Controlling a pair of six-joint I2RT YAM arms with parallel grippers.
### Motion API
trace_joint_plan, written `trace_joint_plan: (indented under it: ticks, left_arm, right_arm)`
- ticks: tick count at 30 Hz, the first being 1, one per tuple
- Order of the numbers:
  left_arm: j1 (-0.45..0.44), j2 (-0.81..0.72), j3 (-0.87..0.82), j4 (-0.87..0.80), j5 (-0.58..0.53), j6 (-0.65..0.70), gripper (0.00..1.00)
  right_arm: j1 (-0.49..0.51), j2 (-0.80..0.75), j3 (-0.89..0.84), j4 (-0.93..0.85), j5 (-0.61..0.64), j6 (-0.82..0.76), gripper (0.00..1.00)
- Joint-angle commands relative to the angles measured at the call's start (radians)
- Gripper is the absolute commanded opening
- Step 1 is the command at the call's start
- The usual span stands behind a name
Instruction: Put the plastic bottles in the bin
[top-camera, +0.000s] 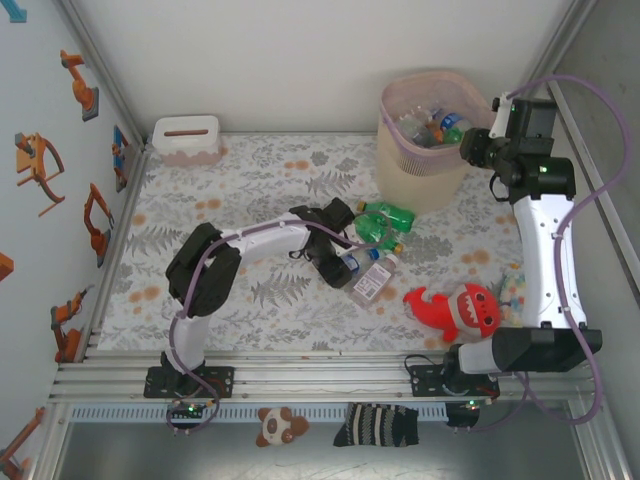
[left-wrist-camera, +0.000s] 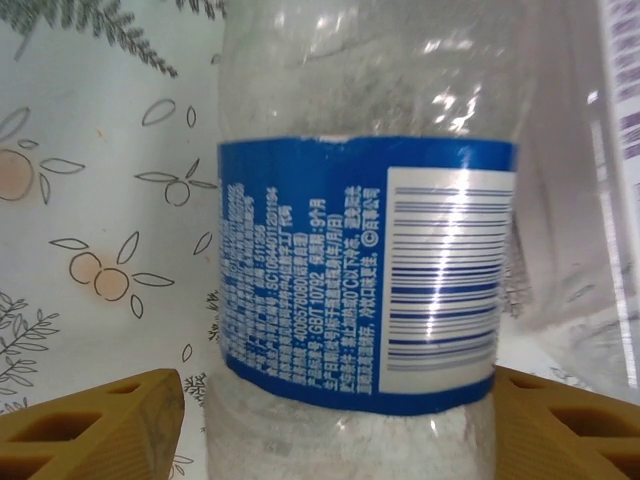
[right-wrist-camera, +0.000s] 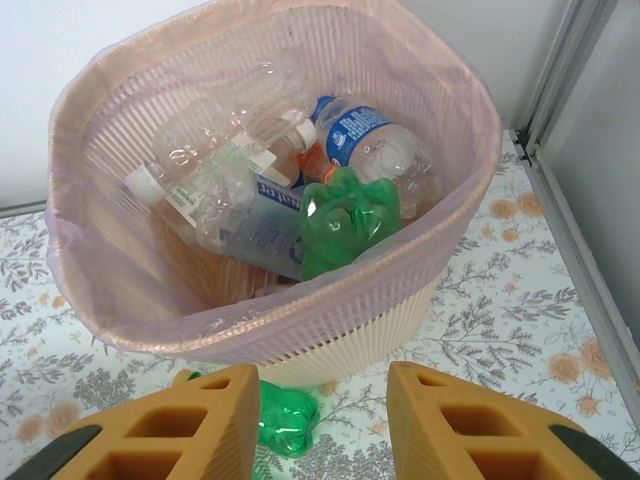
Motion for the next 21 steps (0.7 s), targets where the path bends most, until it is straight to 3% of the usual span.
trace_joint_plan:
  ticks: [1,12,21]
  left_arm:
    - [-0.007,0.020,0.006,-0.047,-0.026,0.038,0.69]
    - [0.008,-0.053,-0.057,-0.040,-0.062,0.040,0.53]
    - [0.070,-0.280,-0.182,0.128,0.069,-0.035,0.50]
  right_arm:
    - [-0.007,-0.026,-0.012,0.015,0.003,-0.004,0.38]
    - [-0.006,-0.054,-0.027,0.030,-0.017,0.022,0.37]
    - [-0.006,-0.140,-0.161,0.210,-0.261,0.163,0.38]
